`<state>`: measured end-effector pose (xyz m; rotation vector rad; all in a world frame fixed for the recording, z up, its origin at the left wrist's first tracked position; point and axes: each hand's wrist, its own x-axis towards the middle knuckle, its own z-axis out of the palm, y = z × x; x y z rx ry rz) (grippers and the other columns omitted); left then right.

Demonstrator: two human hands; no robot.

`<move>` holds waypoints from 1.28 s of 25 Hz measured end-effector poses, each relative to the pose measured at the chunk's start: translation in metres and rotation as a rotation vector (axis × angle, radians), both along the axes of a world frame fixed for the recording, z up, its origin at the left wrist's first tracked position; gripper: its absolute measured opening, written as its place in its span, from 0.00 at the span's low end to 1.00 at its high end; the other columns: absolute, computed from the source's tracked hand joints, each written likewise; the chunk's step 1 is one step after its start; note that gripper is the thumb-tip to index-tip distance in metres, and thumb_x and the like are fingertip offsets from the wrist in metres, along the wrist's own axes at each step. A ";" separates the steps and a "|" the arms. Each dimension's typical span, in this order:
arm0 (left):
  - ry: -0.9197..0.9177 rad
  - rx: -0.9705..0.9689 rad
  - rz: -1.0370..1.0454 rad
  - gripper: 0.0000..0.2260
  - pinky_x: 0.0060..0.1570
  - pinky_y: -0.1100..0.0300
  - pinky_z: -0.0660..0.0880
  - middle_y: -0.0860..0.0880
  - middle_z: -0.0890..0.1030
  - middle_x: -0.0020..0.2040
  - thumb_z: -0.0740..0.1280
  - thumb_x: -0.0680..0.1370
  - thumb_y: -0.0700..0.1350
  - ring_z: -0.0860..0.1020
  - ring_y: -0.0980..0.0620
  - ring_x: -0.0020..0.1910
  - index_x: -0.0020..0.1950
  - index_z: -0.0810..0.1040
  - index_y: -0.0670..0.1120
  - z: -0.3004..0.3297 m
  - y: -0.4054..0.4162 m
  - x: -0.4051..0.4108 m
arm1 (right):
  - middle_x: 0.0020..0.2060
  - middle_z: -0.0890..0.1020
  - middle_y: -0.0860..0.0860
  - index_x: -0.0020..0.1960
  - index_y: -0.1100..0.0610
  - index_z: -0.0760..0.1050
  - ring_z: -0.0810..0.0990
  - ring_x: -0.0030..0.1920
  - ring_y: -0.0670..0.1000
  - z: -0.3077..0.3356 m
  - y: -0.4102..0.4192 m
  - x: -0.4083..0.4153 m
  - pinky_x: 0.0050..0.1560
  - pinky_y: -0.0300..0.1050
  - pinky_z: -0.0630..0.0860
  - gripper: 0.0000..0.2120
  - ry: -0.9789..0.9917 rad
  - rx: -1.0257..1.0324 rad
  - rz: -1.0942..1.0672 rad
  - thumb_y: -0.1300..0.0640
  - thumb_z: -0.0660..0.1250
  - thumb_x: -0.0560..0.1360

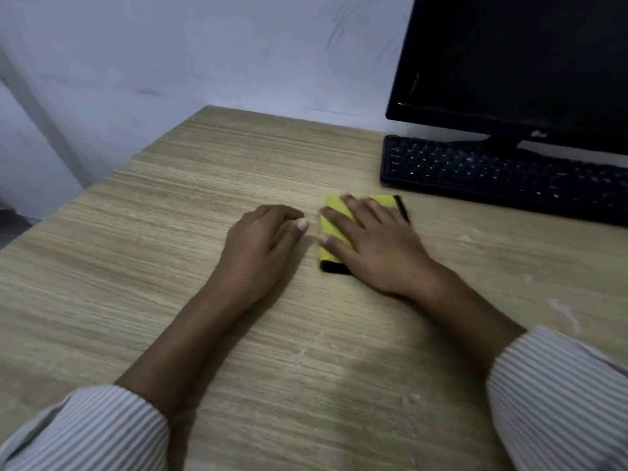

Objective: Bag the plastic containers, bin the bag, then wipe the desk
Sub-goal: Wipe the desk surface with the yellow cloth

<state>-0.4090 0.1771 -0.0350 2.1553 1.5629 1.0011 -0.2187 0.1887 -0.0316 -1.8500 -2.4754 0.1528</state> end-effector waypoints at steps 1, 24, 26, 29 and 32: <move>-0.054 0.004 0.018 0.12 0.55 0.61 0.69 0.50 0.80 0.55 0.62 0.80 0.50 0.76 0.53 0.56 0.58 0.79 0.47 0.001 -0.001 -0.001 | 0.79 0.46 0.47 0.77 0.38 0.47 0.45 0.78 0.52 -0.002 0.004 -0.019 0.76 0.54 0.43 0.28 -0.001 0.013 0.016 0.34 0.41 0.78; 0.448 -0.017 -0.112 0.22 0.72 0.50 0.57 0.42 0.63 0.75 0.49 0.82 0.55 0.59 0.45 0.75 0.72 0.64 0.44 0.004 -0.002 0.113 | 0.70 0.71 0.47 0.69 0.53 0.72 0.68 0.67 0.43 0.022 -0.045 0.086 0.61 0.31 0.60 0.17 0.614 0.264 -0.199 0.53 0.59 0.81; 0.529 -0.099 -0.053 0.24 0.74 0.47 0.50 0.44 0.55 0.78 0.47 0.82 0.56 0.52 0.46 0.77 0.75 0.59 0.46 -0.005 0.011 0.129 | 0.70 0.71 0.48 0.69 0.52 0.71 0.68 0.68 0.45 0.013 -0.059 0.117 0.62 0.33 0.59 0.19 0.476 0.228 -0.253 0.49 0.61 0.80; 0.514 -0.077 -0.148 0.24 0.75 0.48 0.48 0.46 0.55 0.79 0.48 0.82 0.56 0.52 0.47 0.77 0.76 0.57 0.47 -0.001 0.016 0.159 | 0.69 0.73 0.49 0.66 0.52 0.75 0.70 0.68 0.49 0.011 -0.063 0.142 0.64 0.39 0.63 0.18 0.518 0.225 -0.340 0.48 0.63 0.78; 0.543 -0.004 -0.278 0.26 0.75 0.49 0.47 0.48 0.55 0.79 0.44 0.81 0.58 0.51 0.48 0.78 0.77 0.55 0.50 0.000 -0.011 0.169 | 0.67 0.75 0.49 0.65 0.52 0.76 0.71 0.66 0.49 0.011 -0.064 0.147 0.64 0.39 0.64 0.17 0.494 0.230 -0.315 0.49 0.64 0.78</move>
